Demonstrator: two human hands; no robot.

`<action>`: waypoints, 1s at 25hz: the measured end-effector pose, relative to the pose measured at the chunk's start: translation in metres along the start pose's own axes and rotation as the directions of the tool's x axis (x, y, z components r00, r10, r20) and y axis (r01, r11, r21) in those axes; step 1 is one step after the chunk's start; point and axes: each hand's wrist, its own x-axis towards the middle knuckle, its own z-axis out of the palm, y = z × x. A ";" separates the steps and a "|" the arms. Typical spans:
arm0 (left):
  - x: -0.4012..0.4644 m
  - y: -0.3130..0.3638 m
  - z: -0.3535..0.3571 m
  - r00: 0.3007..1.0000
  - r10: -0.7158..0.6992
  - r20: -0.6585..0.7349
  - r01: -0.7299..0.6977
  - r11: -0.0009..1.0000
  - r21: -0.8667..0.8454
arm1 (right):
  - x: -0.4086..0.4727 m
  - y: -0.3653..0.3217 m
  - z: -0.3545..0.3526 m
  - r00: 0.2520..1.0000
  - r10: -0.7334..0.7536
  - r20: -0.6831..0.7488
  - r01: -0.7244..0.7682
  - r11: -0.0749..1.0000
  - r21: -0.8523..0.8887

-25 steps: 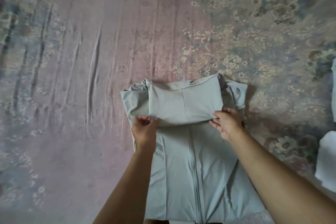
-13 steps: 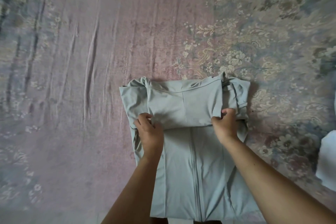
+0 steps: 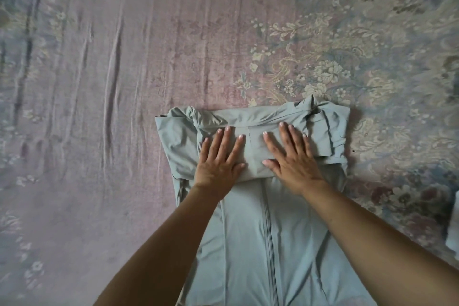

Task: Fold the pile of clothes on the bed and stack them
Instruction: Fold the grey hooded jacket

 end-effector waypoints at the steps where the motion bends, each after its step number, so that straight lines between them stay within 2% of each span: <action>1: 0.006 0.000 -0.010 1.000 0.008 -0.006 -0.008 1.000 0.001 | 0.006 0.001 -0.007 0.996 -0.051 -0.068 0.051 0.999 0.000; 3: 0.025 -0.009 -0.031 0.996 0.044 -0.075 -0.043 0.999 0.015 | 0.028 0.012 -0.027 0.975 -0.086 -0.205 0.084 0.996 -0.016; 6: 0.043 -0.042 -0.050 0.973 0.098 -0.210 -0.094 0.995 0.028 | 0.059 0.042 -0.052 0.966 -0.049 -0.255 0.051 0.999 -0.001; 8: 0.028 -0.052 -0.049 0.936 0.204 -0.286 -0.210 0.978 0.007 | 0.050 0.052 -0.052 0.939 -0.133 -0.316 0.148 0.989 0.024; 9: 0.016 -0.051 -0.046 0.915 0.288 -0.283 -0.300 0.954 0.003 | 0.037 0.051 -0.048 0.916 -0.238 -0.324 0.253 0.967 0.006; 11: -0.008 -0.044 -0.038 0.873 0.429 -0.233 -0.446 0.895 -0.024 | 0.005 0.047 -0.035 0.851 -0.481 -0.210 0.487 0.873 -0.030; 13: -0.024 -0.036 -0.026 0.882 0.451 -0.140 -0.458 0.889 -0.024 | -0.014 0.043 -0.026 0.831 -0.554 -0.048 0.553 0.832 -0.043; 15: -0.028 -0.031 -0.021 0.903 0.410 -0.132 -0.416 0.909 -0.019 | -0.014 0.042 -0.021 0.848 -0.525 -0.066 0.520 0.850 -0.084; 18: -0.028 -0.028 -0.031 0.897 0.368 -0.245 -0.384 0.923 -0.020 | -0.008 0.043 -0.033 0.833 -0.539 -0.128 0.514 0.838 -0.184; 21: -0.040 -0.026 -0.048 0.853 0.439 -0.283 -0.442 0.895 0.057 | -0.021 0.047 -0.049 0.808 -0.573 -0.140 0.541 0.815 -0.208; 25: -0.076 -0.007 -0.048 0.781 0.556 -0.285 -0.548 0.829 0.114 | -0.065 0.043 -0.057 0.713 -0.692 -0.116 0.671 0.721 -0.172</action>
